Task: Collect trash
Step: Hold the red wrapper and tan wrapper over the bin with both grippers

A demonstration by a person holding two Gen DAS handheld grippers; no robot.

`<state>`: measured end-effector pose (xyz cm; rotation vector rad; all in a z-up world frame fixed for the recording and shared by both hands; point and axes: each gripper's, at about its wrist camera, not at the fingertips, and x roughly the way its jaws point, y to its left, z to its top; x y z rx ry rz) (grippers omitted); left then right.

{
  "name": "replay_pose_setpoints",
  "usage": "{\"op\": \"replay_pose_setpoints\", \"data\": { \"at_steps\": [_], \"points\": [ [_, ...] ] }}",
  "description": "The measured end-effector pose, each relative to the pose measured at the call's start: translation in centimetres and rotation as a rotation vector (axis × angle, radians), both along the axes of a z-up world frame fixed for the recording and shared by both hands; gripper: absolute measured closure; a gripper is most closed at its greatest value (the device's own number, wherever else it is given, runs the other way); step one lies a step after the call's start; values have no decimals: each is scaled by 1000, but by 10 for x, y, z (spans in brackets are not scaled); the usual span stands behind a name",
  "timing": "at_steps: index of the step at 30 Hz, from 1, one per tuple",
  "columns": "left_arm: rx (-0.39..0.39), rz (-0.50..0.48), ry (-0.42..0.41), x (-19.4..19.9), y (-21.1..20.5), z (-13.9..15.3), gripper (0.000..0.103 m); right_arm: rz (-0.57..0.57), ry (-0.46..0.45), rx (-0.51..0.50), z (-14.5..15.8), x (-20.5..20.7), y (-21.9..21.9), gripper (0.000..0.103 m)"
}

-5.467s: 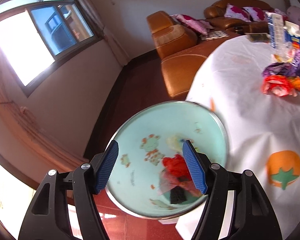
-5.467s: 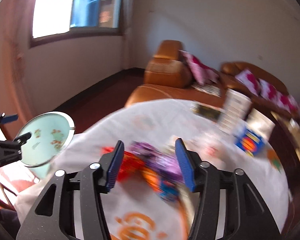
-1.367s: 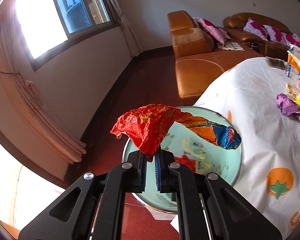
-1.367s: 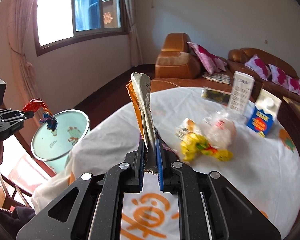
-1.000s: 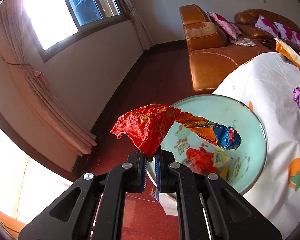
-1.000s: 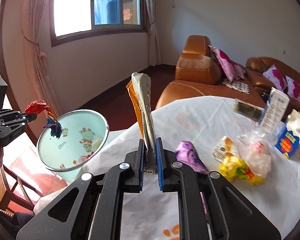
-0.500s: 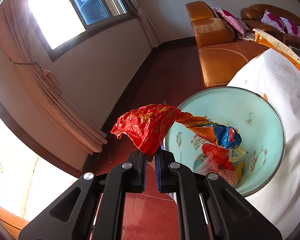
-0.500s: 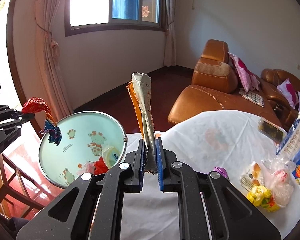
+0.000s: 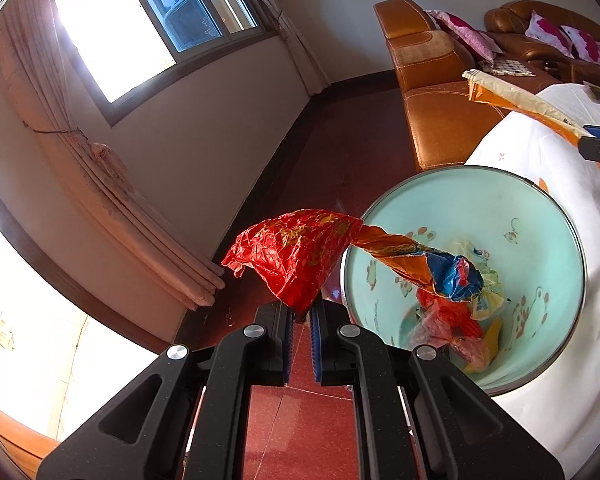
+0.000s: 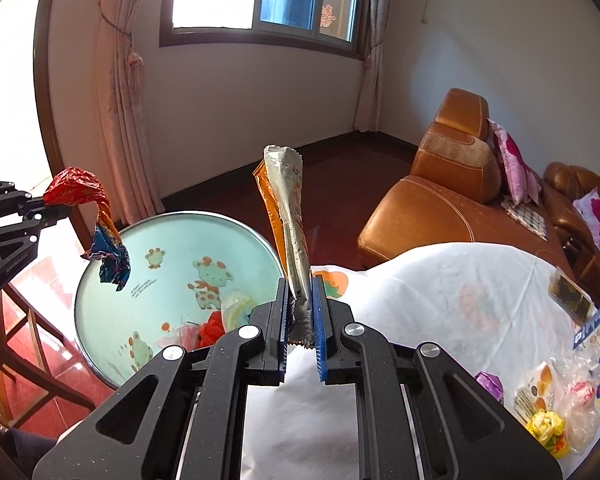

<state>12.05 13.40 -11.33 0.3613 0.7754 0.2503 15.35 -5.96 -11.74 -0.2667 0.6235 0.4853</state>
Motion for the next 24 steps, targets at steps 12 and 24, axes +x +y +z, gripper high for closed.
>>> {"op": "replay_pose_setpoints", "data": {
  "at_steps": [12,24],
  "points": [
    [5,-12,2,0,-3,0,96,45,-19,-17,-4,-5,9,91],
    [5,-16,4,-1,-3,1,96,49,-26,-17,-4,-6,11,91]
  ]
}}
